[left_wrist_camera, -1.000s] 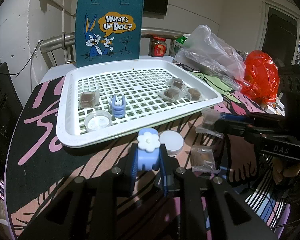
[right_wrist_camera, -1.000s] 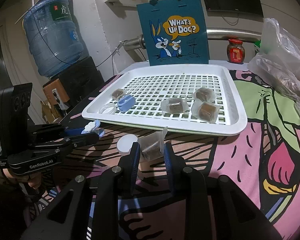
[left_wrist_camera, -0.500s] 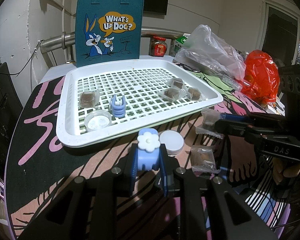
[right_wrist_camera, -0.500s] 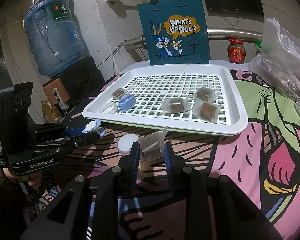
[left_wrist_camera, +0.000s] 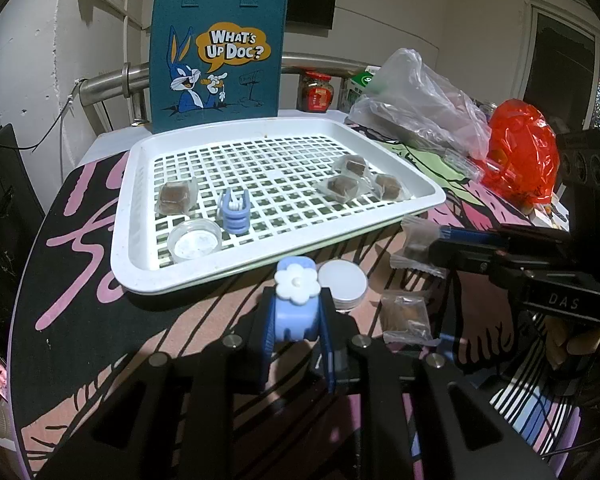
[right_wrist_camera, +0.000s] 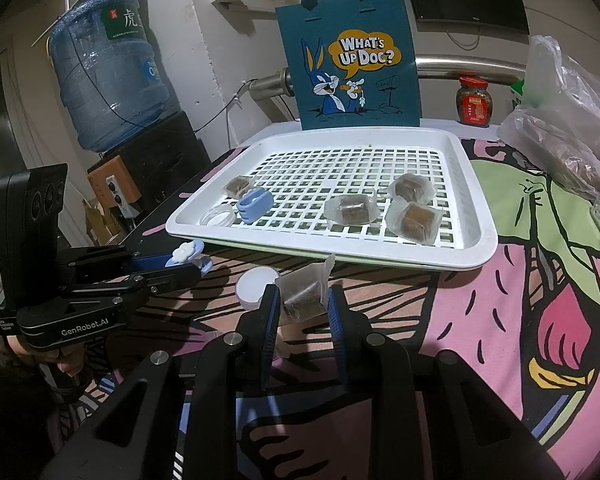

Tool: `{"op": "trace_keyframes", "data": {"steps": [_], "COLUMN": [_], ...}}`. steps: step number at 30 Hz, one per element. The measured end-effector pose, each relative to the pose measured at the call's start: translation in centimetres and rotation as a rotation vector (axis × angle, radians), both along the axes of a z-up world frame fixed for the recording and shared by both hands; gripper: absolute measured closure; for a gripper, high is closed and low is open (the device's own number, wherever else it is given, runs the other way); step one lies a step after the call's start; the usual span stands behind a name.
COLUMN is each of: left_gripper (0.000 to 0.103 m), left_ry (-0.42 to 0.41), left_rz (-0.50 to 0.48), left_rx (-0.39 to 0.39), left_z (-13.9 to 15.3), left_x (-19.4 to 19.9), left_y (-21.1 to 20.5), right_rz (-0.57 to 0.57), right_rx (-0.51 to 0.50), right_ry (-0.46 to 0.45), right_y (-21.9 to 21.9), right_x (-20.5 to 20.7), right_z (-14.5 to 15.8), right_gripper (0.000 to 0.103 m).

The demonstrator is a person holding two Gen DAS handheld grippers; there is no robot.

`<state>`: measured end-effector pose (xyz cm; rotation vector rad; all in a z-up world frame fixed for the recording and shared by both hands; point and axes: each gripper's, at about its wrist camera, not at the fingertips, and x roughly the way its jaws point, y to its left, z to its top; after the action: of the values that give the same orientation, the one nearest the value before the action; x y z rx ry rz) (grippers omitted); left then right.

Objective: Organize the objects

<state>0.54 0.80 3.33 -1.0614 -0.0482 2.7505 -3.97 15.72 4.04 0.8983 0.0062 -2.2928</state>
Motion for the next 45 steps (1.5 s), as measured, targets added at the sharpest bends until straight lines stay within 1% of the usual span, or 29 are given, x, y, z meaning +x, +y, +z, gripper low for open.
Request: {"op": "trace_keyframes", "data": {"steps": [8, 14, 17, 21, 27, 29, 32, 36, 39, 42, 45], "left_gripper": [0.084, 0.084, 0.084, 0.084, 0.084, 0.084, 0.084, 0.084, 0.084, 0.084, 0.084], "left_ry": [-0.001, 0.001, 0.032, 0.051, 0.068, 0.082, 0.126, 0.149, 0.133, 0.102, 0.07], "left_rz": [0.0, -0.009, 0.001, 0.024, 0.086, 0.094, 0.102, 0.125, 0.156, 0.174, 0.184], "left_rx": [0.002, 0.037, 0.039, 0.057, 0.081, 0.07, 0.031, 0.011, 0.013, 0.007, 0.004], "left_z": [0.0, -0.1, 0.4, 1.0, 2.6, 3.5, 5.0, 6.2, 5.7, 4.6, 3.3], "left_x": [0.0, 0.0, 0.3, 0.3, 0.1, -0.1, -0.6, -2.2, -4.0, -5.5, -6.6], "left_y": [0.0, -0.3, -0.7, -1.5, -3.2, -3.6, -3.8, -4.6, -5.2, -5.3, -5.3], "right_rz": [0.001, -0.002, -0.013, -0.032, -0.089, -0.113, -0.132, -0.143, -0.149, -0.156, -0.171], "right_rx": [-0.001, -0.019, -0.034, -0.072, -0.119, -0.155, -0.193, -0.209, -0.211, -0.202, -0.157], "right_ry": [-0.001, -0.014, -0.015, -0.023, -0.007, -0.013, 0.003, 0.02, 0.008, -0.01, -0.029], "right_y": [0.0, 0.3, 0.7, 1.5, 3.3, 4.3, 5.3, 5.0, 4.4, 3.6, 2.8], "right_x": [0.0, -0.2, -0.6, -1.0, -1.9, -2.7, -3.9, -5.8, -7.2, -8.6, -9.7], "right_z": [0.0, 0.0, 0.1, 0.5, 1.9, 2.8, 4.5, 6.0, 6.1, 5.4, 4.1], "right_gripper": [0.079, 0.079, 0.079, 0.079, 0.079, 0.079, 0.079, 0.079, 0.079, 0.079, 0.079]}}
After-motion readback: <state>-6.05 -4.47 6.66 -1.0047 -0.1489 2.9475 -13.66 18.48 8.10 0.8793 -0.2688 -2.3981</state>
